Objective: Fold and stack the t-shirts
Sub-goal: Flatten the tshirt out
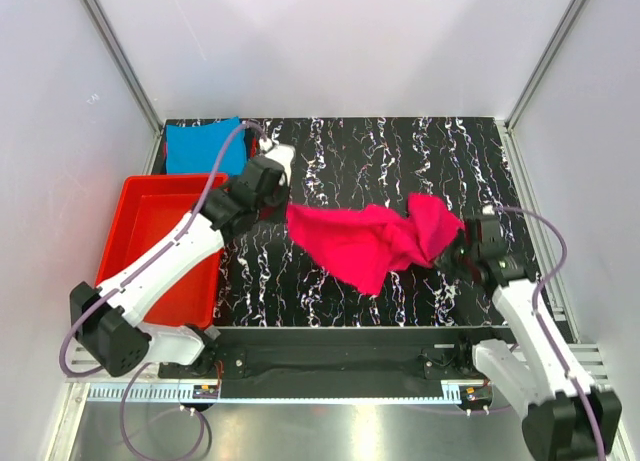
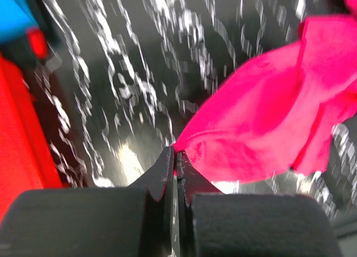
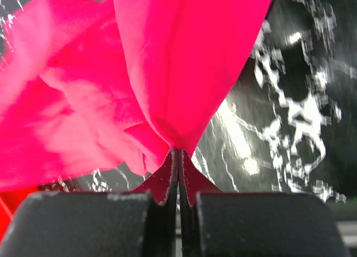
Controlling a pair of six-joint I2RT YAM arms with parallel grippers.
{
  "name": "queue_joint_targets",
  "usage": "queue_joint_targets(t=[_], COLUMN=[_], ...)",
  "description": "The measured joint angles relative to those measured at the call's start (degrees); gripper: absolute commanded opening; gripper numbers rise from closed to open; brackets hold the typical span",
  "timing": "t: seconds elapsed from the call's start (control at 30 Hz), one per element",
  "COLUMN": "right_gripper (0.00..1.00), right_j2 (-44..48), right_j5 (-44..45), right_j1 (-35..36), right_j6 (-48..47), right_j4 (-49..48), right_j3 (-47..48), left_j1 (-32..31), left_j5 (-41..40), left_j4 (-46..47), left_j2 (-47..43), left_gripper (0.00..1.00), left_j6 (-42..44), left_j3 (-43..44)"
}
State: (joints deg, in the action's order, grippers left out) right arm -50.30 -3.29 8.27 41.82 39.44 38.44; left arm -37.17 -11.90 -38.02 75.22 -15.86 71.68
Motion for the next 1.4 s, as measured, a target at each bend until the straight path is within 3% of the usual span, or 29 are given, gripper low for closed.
queue_joint_targets(t=[0.03,0.07,0.1,0.2,0.37,0.5,0.63,0.77,0.93,1.1,1.27,1.4], right_gripper=[0.08,0.20,0.40,0.61,0.55,0.51,0.61,0.64,0.70,0.64,0.00,0.00], right_j2=[2.6,4.4,6.4,8.6,2.6,-13.6,-32.8,-52.3,-68.0,-78.5,-79.5,-79.5], right_j5=[-0.3,-0.4,-0.7,-0.7,0.0,0.9,-0.4,-5.1,-10.9,-11.5,-11.2,-8.4], right_j1=[0.0,0.0,0.0,0.0,0.0,0.0,0.0,-0.1,-0.1,-0.2,-0.5,-0.6], right_j6=[1.0,1.7,2.7,4.0,1.7,-5.4,-16.4,-28.0,-38.5,-45.3,-47.8,-46.2], right_j4=[1.4,2.4,3.6,5.7,5.8,1.6,-2.8,-1.1,4.2,10.9,13.3,15.0], right_j3=[-1.3,-2.1,-2.7,-2.9,2.3,15.6,30.9,46.3,56.6,65.2,66.8,69.2], left_j1=[-0.2,-0.3,-0.4,-0.6,-0.6,-0.6,-0.6,-0.6,-0.6,-0.6,-0.3,1.5], left_j5=[0.7,1.2,2.0,4.2,6.9,8.7,10.2,12.3,14.4,15.0,15.0,14.6], left_j4=[-1.0,-1.7,-2.6,-5.7,-6.4,-6.0,-5.7,-4.8,-4.3,-4.3,-4.1,-5.3], left_j2=[0.0,0.3,1.0,3.2,2.5,1.2,0.5,0.2,0.2,0.3,0.8,2.5], left_gripper=[0.00,0.00,0.00,0.00,0.00,0.00,0.00,0.00,0.00,0.00,0.00,0.00], left_j6=[0.1,0.2,0.5,1.2,1.6,1.9,2.0,1.9,1.9,2.0,1.9,0.8], left_j3=[-1.1,-2.1,-3.3,-5.7,-6.3,-6.5,-6.6,-7.0,-7.1,-7.2,-7.2,-5.1])
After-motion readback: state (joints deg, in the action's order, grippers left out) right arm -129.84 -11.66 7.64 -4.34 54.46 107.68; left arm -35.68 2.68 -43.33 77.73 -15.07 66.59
